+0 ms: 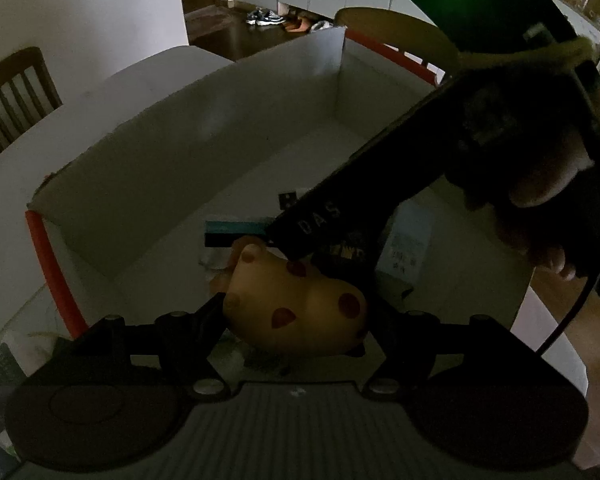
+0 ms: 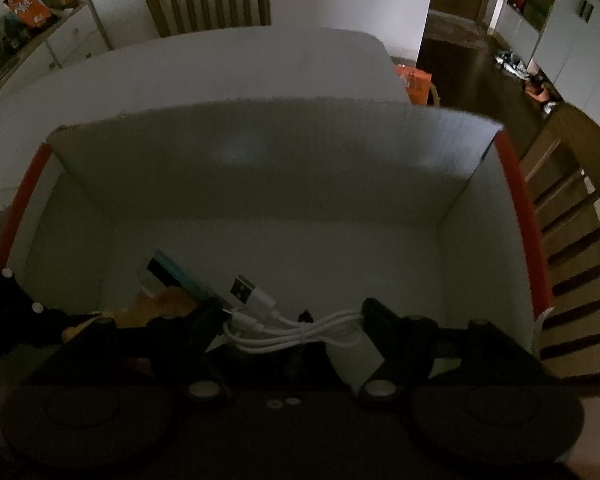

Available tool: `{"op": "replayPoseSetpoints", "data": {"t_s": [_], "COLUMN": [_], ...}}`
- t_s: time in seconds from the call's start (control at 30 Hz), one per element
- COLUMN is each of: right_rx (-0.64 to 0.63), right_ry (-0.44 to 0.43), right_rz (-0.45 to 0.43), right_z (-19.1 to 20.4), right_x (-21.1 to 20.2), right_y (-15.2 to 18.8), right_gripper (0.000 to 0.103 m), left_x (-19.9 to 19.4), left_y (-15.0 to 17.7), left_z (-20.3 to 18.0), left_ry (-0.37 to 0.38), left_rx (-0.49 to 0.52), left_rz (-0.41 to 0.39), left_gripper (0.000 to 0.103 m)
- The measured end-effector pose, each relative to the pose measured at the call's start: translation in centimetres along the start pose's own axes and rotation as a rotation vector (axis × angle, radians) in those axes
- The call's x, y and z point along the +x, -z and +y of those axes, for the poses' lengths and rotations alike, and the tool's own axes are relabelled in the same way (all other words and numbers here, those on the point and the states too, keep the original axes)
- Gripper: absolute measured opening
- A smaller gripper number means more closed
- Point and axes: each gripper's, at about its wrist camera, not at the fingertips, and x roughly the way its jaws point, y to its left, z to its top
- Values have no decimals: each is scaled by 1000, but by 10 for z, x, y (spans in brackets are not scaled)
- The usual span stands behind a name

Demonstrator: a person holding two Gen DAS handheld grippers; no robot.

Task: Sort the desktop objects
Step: 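Lower and release plush from left tool while right tool releases cable into shoebox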

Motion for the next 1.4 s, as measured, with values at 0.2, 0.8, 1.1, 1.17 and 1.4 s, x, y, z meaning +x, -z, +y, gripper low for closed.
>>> {"op": "replayPoseSetpoints", "data": {"t_s": [0.2,0.8,1.1,1.17,1.4], "right_rx": [-7,51,40,37,38], "right_ry": [1,-38,-50,-56,-58], "right_rz": [5,-71,-165,-183,-240], "right_z": [1,-9,-3,-2,2], "right_x": [-1,-31,-65,-71,-94], "right_y": [0,7,15,17,20], "right_gripper": [77,94,94,94,94], "left_x": [-2,-17,-33,-40,-61], "left_y": [1,6,11,16,26], "left_z": [1,-7,-10,-10,-14], "left_ry": [9,-10,-3,0,-4], "left_rx": [-10,-54,-88,-98,-114], "left_rz": [-8,-74,-130,-142,-187], "left_gripper": [74,95,100,100,100]}}
